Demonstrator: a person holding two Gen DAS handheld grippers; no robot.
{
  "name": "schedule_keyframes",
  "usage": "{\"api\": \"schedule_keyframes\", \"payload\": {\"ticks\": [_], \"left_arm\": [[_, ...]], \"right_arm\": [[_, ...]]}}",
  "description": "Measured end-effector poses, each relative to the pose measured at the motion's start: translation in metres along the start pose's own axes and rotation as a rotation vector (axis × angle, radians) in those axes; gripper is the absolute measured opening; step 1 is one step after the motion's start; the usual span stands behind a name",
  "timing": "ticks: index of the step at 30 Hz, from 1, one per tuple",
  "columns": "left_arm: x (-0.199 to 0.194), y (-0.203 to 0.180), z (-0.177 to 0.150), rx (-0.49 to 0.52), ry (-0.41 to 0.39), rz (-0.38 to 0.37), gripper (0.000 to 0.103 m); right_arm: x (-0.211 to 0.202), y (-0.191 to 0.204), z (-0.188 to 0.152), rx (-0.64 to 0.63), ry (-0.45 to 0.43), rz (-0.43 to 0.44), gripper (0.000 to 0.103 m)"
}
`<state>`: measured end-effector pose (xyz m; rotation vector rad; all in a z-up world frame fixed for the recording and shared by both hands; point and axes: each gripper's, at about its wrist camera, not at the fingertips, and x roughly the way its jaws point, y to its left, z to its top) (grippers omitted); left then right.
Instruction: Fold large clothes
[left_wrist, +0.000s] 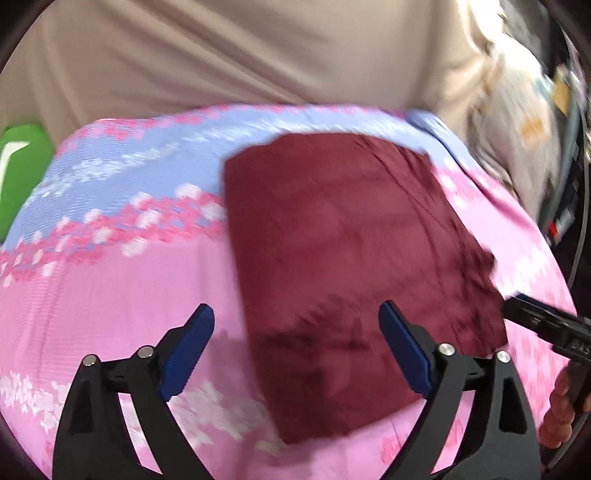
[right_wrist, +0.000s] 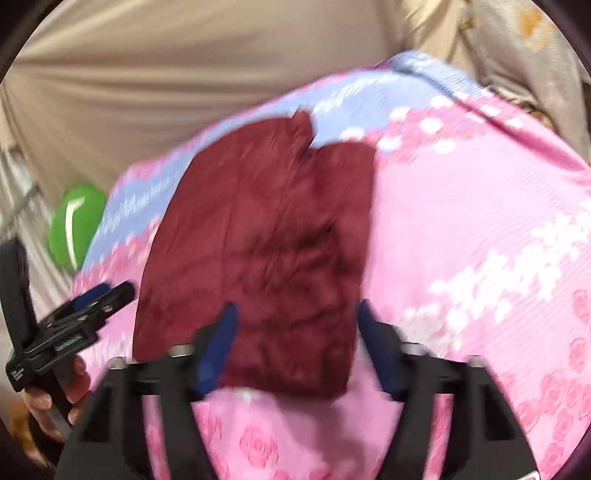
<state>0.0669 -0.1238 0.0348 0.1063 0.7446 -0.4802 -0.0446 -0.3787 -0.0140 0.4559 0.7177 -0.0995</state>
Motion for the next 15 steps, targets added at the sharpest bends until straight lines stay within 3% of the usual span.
{"api": "schedule_keyframes", "payload": {"ticks": [4, 7, 15], "left_arm": [[0.027, 0.024, 0.019, -0.113, 0.095, -0.028, 0.094], [0.049, 0.028, 0.021, -0.179, 0.173, -0.079, 0.094], [0.073, 0.016, 0.019, -0.162, 0.206, -0.102, 0.097]], "right_arm": [[0.029, -0.012, 0.016, 0.061, 0.077, -0.018, 0.073], [0.051, -0.019, 0.015, 0.130, 0.139, 0.024, 0.073], [0.077, -0.010, 0.013, 0.126, 0.179, 0.050, 0.076]]}}
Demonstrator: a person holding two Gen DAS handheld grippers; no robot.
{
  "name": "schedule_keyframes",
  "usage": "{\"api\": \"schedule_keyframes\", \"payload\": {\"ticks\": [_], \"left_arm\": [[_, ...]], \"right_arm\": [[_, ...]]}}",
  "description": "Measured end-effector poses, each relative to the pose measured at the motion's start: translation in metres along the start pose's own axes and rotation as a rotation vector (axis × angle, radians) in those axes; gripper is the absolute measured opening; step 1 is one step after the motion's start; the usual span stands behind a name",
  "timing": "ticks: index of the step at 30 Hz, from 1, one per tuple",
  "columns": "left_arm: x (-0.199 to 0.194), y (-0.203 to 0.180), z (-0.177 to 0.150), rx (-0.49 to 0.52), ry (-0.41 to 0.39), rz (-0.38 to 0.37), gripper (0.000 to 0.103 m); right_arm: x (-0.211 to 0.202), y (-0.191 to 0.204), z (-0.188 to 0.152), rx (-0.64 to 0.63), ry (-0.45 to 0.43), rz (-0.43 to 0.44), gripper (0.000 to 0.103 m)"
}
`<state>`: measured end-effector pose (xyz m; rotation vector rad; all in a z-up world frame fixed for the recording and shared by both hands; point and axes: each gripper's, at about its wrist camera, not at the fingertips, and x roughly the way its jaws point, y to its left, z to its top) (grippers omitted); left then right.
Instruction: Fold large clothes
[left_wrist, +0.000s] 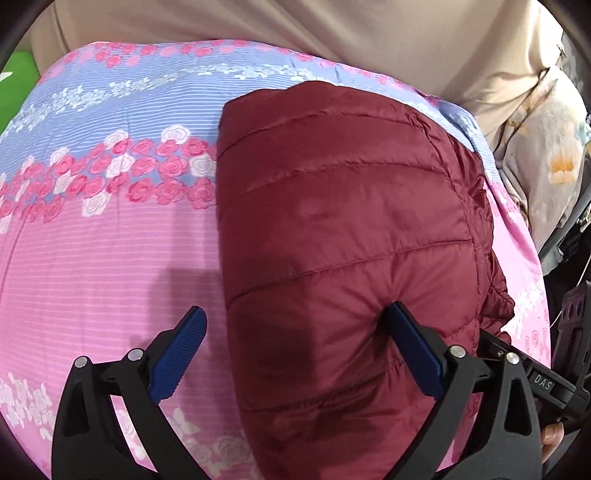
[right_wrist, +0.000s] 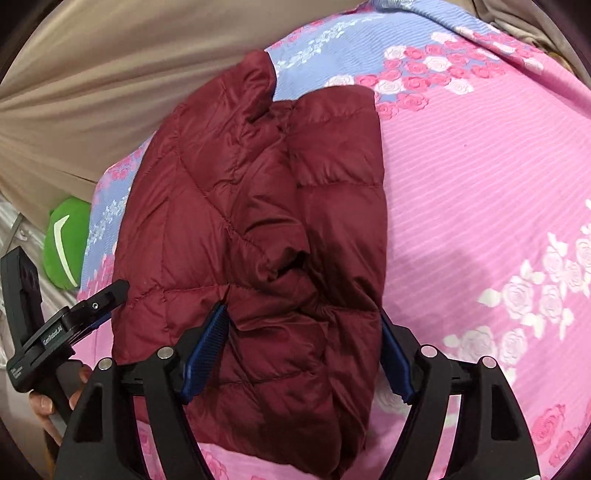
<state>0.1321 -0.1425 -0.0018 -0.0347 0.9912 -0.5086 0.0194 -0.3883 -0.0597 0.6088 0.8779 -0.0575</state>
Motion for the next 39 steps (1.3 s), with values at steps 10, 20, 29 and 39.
{"api": "schedule_keyframes", "payload": {"ticks": [10, 20, 29, 39], "left_arm": [[0.021, -0.011, 0.000, 0.026, 0.016, -0.018, 0.098], [0.028, -0.023, 0.004, 0.074, -0.014, 0.023, 0.098], [0.034, -0.027, 0.012, 0.106, -0.032, 0.036, 0.098], [0.024, -0.038, 0.021, 0.199, -0.072, 0.016, 0.056]], "right_arm": [[0.014, -0.003, 0.004, 0.001, 0.016, 0.037, 0.081], [0.026, 0.013, 0.013, -0.023, 0.016, 0.041, 0.084], [0.036, 0.025, 0.019, -0.034, 0.009, 0.035, 0.080], [0.032, 0.038, 0.022, -0.020, -0.024, 0.079, 0.027]]}}
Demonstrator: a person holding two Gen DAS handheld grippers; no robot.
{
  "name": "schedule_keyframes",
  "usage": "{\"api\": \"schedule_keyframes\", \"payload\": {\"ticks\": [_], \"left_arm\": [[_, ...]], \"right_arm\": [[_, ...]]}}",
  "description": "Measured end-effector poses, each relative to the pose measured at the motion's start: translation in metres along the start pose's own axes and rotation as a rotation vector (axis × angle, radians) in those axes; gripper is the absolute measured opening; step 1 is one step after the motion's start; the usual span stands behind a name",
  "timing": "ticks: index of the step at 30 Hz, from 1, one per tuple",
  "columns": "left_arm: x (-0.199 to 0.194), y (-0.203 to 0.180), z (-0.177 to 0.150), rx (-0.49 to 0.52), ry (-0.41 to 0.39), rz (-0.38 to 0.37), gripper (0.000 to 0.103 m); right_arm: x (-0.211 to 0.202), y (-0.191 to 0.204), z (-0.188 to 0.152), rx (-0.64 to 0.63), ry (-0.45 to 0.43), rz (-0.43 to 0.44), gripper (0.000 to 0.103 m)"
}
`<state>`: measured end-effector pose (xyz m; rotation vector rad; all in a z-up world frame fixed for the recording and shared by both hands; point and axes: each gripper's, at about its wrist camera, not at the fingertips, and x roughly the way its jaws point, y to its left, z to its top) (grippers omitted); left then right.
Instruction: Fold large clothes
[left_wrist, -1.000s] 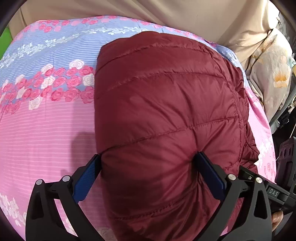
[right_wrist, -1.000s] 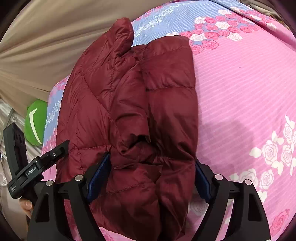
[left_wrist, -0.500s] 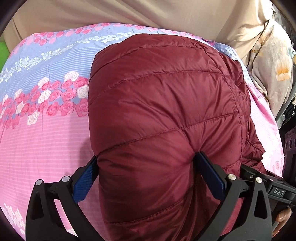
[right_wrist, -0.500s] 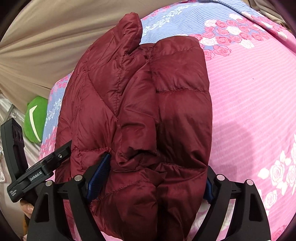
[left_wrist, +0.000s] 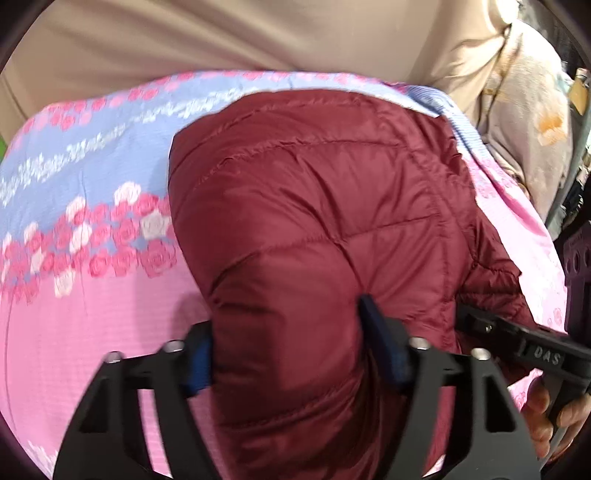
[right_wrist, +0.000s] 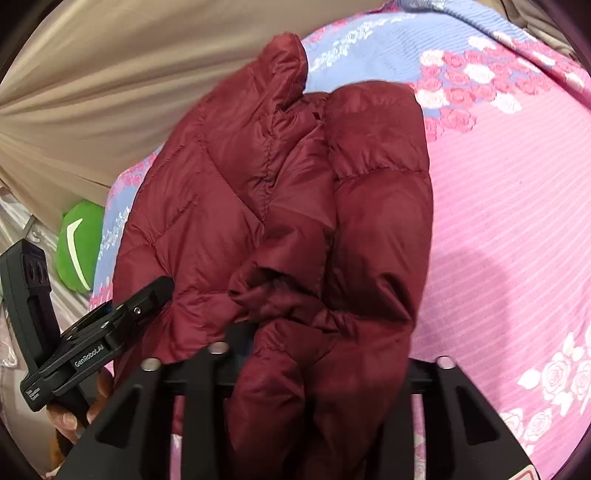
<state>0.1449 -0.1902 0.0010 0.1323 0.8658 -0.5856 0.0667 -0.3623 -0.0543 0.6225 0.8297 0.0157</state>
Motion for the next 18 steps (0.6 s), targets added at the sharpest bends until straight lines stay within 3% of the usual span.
{"api": "schedule_keyframes", "payload": {"ticks": [5, 8, 10, 11, 12, 13, 14, 15, 16, 18], "left_arm": [[-0.015, 0.011, 0.007, -0.013, -0.023, -0.095, 0.036], [-0.021, 0.018, 0.008, -0.033, -0.020, -0.174, 0.037], [-0.015, 0.021, 0.002, -0.026, 0.012, -0.179, 0.046], [-0.012, 0.021, 0.000, -0.029, 0.019, -0.171, 0.056], [-0.009, 0.023, -0.004, -0.035, 0.025, -0.160, 0.062], [-0.006, 0.026, -0.007, -0.049, 0.026, -0.139, 0.074], [-0.005, 0.029, -0.010, -0.068, 0.017, -0.092, 0.089], [-0.004, 0.030, -0.011, -0.084, 0.012, -0.061, 0.096], [-0.002, 0.030, -0.011, -0.090, 0.018, -0.067, 0.096], [0.005, 0.027, -0.010, -0.085, 0.049, -0.112, 0.093]], "right_arm": [[-0.012, 0.005, 0.001, -0.003, -0.043, 0.024, 0.019], [-0.025, 0.004, 0.002, -0.014, -0.076, 0.035, 0.018], [-0.028, -0.001, 0.002, -0.018, -0.066, 0.039, 0.018], [-0.025, -0.005, 0.001, -0.017, -0.049, 0.039, 0.020], [-0.022, -0.008, 0.002, -0.012, -0.039, 0.039, 0.026], [-0.014, -0.008, 0.002, 0.005, -0.024, 0.036, 0.038], [-0.010, -0.011, 0.002, 0.018, -0.011, 0.039, 0.043], [-0.008, -0.012, 0.002, 0.023, -0.003, 0.037, 0.051], [-0.004, -0.014, 0.002, 0.028, 0.004, 0.030, 0.058], [0.006, -0.010, 0.004, 0.032, 0.024, 0.027, 0.059]]}}
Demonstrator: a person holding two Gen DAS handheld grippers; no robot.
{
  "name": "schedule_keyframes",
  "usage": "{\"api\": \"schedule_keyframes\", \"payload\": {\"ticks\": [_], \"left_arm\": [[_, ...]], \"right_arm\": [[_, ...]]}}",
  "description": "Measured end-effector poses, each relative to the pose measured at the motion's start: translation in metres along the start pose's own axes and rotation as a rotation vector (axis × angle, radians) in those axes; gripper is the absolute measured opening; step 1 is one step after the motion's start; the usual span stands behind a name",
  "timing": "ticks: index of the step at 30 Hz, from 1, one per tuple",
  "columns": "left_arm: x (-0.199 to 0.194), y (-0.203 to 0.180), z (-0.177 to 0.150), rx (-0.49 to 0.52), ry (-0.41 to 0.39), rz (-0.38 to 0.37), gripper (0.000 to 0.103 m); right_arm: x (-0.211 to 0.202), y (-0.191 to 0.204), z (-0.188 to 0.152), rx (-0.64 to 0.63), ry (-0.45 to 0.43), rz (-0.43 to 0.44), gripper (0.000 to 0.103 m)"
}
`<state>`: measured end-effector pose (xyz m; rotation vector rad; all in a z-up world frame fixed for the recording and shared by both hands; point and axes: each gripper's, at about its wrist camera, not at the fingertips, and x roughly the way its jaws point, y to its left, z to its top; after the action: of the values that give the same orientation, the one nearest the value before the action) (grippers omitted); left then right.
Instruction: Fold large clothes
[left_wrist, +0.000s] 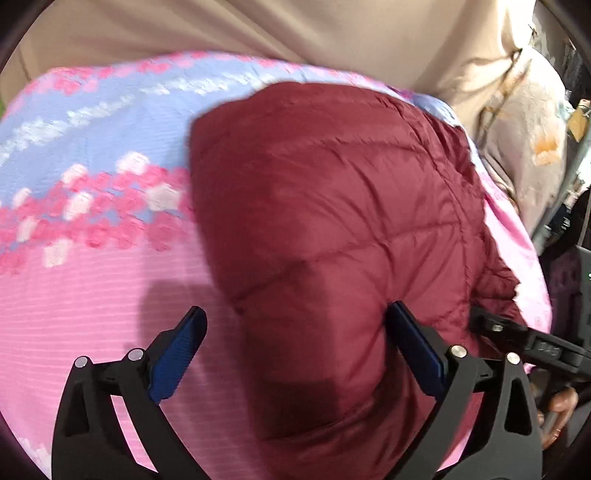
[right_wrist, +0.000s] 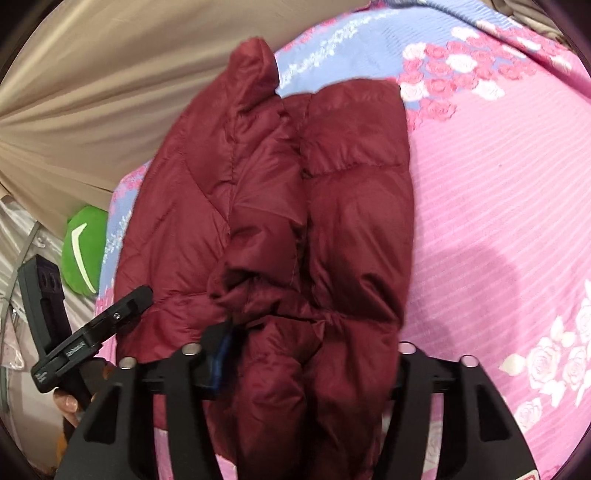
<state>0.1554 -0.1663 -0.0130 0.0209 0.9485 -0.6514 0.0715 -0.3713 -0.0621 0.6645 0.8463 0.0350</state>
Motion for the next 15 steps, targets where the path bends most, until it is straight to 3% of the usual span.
{"api": "schedule_keyframes", "payload": {"ticks": [2, 4, 6, 9, 15], "left_arm": [[0.007, -0.009, 0.002, 0.018, 0.029, -0.042, 0.080], [0.000, -0.020, 0.005, 0.067, -0.003, -0.014, 0.061], [-0.012, -0.028, 0.012, 0.101, -0.033, -0.017, 0.039], [-0.042, -0.036, 0.026, 0.132, -0.092, -0.067, 0.030], [-0.131, -0.026, 0.054, 0.215, -0.310, -0.130, 0.030]], "right_arm": [[0.005, 0.000, 0.002, 0.006, 0.006, 0.017, 0.046], [0.000, 0.005, 0.004, -0.007, -0.009, 0.025, 0.026], [-0.011, 0.014, 0.007, -0.033, -0.043, 0.010, 0.020], [-0.039, 0.041, 0.011, -0.087, -0.134, -0.006, 0.018], [-0.109, 0.116, 0.021, -0.243, -0.346, 0.037, 0.017]]}}
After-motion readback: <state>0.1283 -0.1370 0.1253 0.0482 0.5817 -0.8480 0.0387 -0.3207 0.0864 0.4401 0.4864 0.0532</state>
